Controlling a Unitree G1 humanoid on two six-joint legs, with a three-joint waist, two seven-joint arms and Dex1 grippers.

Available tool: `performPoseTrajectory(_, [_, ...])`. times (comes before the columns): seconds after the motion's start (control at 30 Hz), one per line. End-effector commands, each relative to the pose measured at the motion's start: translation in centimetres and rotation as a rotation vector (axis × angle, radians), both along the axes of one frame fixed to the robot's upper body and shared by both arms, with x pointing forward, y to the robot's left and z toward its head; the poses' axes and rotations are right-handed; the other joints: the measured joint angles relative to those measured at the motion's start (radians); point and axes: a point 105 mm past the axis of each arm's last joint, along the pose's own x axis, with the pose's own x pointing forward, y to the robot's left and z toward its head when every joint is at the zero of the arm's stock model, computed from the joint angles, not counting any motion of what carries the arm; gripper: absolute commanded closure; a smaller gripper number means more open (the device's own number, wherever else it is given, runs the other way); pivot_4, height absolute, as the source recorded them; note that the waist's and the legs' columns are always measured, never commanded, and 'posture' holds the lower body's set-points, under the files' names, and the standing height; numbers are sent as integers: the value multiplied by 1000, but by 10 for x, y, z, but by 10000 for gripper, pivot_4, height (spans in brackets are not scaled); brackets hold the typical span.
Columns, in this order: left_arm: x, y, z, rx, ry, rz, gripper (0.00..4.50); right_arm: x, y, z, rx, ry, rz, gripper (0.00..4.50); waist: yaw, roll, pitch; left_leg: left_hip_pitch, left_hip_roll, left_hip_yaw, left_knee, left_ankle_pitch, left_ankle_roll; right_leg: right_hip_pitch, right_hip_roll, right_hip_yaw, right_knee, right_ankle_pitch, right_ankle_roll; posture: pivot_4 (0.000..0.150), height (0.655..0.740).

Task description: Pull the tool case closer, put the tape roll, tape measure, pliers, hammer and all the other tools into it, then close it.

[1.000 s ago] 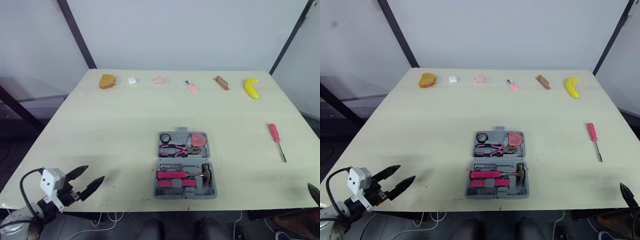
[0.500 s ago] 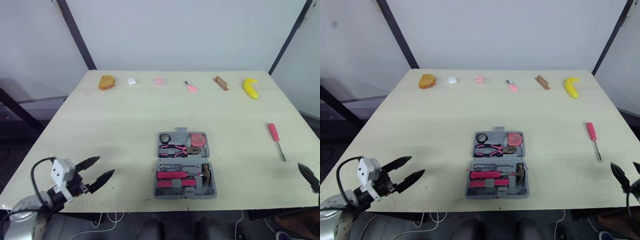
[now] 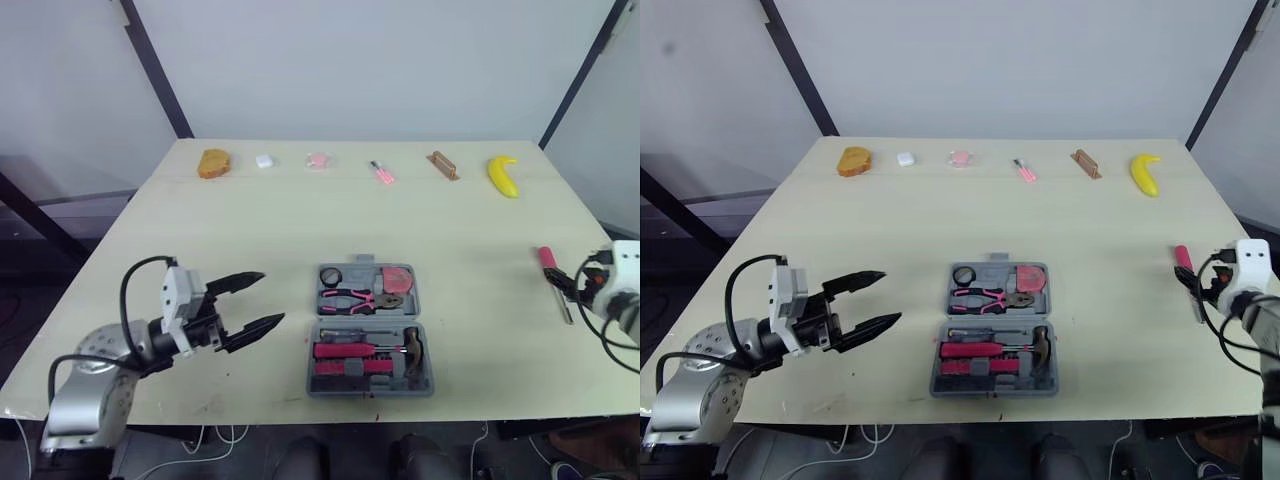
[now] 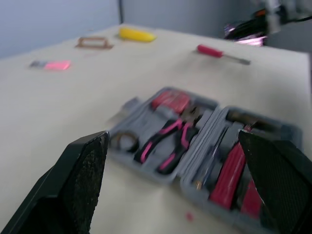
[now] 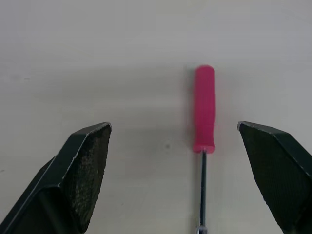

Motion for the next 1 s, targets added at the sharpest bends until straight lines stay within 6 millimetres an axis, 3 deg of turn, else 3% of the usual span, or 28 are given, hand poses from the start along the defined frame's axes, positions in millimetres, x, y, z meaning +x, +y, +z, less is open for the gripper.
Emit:
performPoseTrajectory(0.03, [-5, -14, 17, -1, -31, -64, 0, 9, -8, 3, -36, 15, -26, 1367, -1, 0, 0, 0, 0, 0, 0, 0, 0, 0, 0, 0, 0, 0, 0, 1500, 7400])
performPoseTrajectory(0.37, [-16, -41, 44, -12, -64, -167, 0, 33, 0, -6, -18, 50, -119, 1367, -3, 1, 1, -1, 0, 0, -1, 0, 0, -1, 0, 0, -1, 0, 0, 1500, 7400])
performPoseTrajectory(0.5, [-20, -43, 49, -26, -60, -181, 0, 32, -6, -14, -62, 87, -144, 1367, -4, 1, 1, -1, 0, 0, -1, 0, 0, -1, 0, 0, -1, 0, 0, 1500, 7400])
performPoseTrajectory(1.0, [-19, -49, 64, -24, -69, -211, 0, 39, 12, -30, -11, 99, -128, 1367, -27, 1, 1, -1, 0, 0, -2, 0, -1, -1, 0, 0, -1, 0, 0, 1500, 7400])
